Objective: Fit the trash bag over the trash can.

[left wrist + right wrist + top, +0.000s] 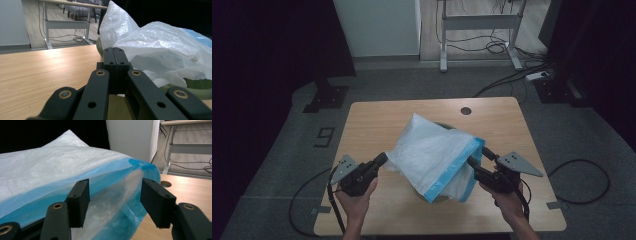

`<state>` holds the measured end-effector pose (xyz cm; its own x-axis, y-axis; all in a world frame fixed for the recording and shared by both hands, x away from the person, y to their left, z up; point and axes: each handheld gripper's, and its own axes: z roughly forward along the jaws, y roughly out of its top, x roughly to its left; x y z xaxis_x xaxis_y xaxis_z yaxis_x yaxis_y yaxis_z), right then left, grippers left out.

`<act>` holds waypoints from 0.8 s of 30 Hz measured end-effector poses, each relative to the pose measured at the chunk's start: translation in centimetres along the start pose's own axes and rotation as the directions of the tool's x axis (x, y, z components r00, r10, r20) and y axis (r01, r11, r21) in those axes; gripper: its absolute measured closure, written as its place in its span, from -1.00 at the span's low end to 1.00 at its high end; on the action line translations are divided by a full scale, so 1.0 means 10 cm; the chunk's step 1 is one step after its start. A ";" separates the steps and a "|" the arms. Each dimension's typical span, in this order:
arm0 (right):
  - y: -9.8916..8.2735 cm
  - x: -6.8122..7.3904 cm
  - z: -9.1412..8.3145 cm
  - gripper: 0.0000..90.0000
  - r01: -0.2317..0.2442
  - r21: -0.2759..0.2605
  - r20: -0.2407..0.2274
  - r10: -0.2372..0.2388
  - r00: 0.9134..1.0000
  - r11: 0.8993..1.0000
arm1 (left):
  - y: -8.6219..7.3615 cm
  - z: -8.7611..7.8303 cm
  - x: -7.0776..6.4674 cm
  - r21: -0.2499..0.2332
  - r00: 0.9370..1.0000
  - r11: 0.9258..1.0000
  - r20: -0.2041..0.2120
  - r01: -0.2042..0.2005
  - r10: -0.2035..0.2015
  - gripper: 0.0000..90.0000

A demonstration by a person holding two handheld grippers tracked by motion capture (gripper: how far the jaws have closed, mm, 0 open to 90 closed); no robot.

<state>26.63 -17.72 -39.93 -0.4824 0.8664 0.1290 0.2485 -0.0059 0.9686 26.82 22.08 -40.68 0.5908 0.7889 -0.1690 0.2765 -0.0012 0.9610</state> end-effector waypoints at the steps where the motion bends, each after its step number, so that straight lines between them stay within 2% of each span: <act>1: 0.02 0.01 0.01 -0.12 0.002 0.003 0.002 -0.002 1.000 1.000 | 0.00 0.00 0.00 -0.001 1.000 1.000 0.000 0.000 0.000 1.00; 6: 0.00 0.00 0.07 -0.14 -0.020 0.025 0.026 0.020 0.999 0.999 | 0.00 0.00 0.00 -0.002 1.000 1.000 0.001 0.000 0.000 1.00; 10: -0.02 -0.05 0.12 -0.12 -0.069 0.025 0.020 0.069 0.997 0.997 | -0.01 0.01 0.00 -0.003 1.000 1.000 0.004 0.001 -0.001 1.00; 13: -0.01 -0.05 0.14 -0.07 -0.073 0.017 0.020 0.073 0.997 0.997 | -0.01 0.01 0.00 -0.005 1.000 1.000 0.005 0.000 0.000 1.00; 15: 0.02 -0.05 0.19 0.09 -0.079 0.002 0.023 0.079 0.997 0.997 | 0.00 0.01 0.00 -0.007 1.000 1.000 0.007 0.001 -0.001 1.00; 20: 0.05 -0.08 0.27 0.70 -0.089 -0.020 0.004 0.089 0.996 0.996 | 0.00 0.01 0.00 -0.012 1.000 1.000 0.018 0.002 -0.002 1.00; 22: 0.06 -0.09 0.29 0.89 -0.091 -0.032 0.002 0.091 0.996 0.995 | 0.00 0.00 0.00 -0.016 1.000 1.000 0.021 0.001 -0.001 1.00; 24: 0.07 -0.09 0.29 0.98 -0.086 -0.042 0.006 0.086 0.996 0.995 | 0.01 -0.01 -0.01 -0.019 1.000 1.000 0.026 -0.001 0.001 1.00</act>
<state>29.73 -17.06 -39.98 -0.4541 0.8657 0.2105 0.2537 -0.1008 0.9620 26.74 22.09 -40.55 0.6109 0.7725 -0.1734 0.2615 0.0099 0.9651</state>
